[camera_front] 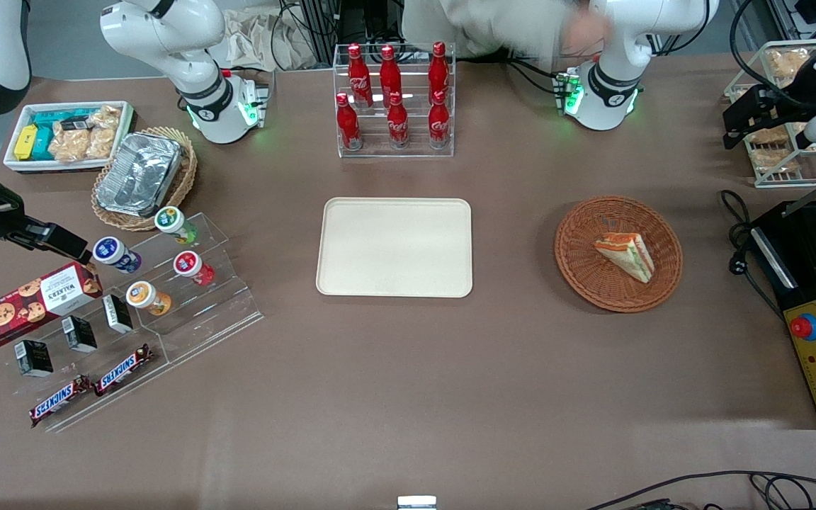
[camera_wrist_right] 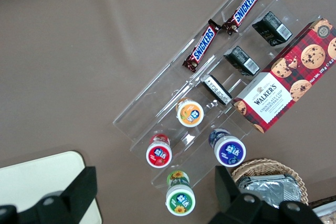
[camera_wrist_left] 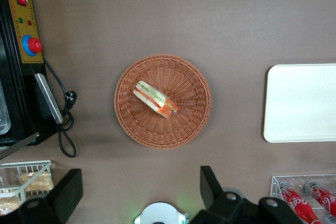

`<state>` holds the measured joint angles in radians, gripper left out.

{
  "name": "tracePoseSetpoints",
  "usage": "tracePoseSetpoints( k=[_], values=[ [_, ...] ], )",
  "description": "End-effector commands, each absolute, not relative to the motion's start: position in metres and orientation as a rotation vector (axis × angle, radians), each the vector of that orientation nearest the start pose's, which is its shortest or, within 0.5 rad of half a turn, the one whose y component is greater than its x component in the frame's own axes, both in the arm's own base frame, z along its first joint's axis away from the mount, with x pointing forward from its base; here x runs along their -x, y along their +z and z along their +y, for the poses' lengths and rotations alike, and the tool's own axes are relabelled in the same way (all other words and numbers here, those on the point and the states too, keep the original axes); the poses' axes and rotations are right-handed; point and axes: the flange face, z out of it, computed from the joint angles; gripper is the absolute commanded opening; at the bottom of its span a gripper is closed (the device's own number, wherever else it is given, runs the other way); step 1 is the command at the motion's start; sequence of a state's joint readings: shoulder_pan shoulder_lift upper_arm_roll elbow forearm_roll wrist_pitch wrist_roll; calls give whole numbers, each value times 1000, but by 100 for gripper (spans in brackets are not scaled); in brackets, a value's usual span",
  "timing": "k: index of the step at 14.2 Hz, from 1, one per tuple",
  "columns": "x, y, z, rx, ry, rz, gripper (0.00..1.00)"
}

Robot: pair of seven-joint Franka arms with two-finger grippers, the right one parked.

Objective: Place sandwich from basket to tray
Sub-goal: 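Move the left gripper from rest toward the wicker basket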

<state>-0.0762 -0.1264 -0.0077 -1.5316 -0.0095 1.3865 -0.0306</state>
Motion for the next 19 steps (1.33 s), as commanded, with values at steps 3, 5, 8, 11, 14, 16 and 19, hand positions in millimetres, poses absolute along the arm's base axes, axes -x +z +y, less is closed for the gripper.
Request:
tracePoseSetpoints(
  k=[3,5,8,11,14,16,19],
  values=[
    [-489,702,-43,3140,12,63,99],
    [-487,701,-42,3125,15,56,100],
    [-469,685,-42,3120,79,56,100],
    [-456,664,-36,3114,140,-23,100],
    [-443,635,-34,3104,114,-176,100],
    [-432,604,-31,3097,72,-302,100],
    [-428,558,-30,3032,42,-521,100]
  ],
)
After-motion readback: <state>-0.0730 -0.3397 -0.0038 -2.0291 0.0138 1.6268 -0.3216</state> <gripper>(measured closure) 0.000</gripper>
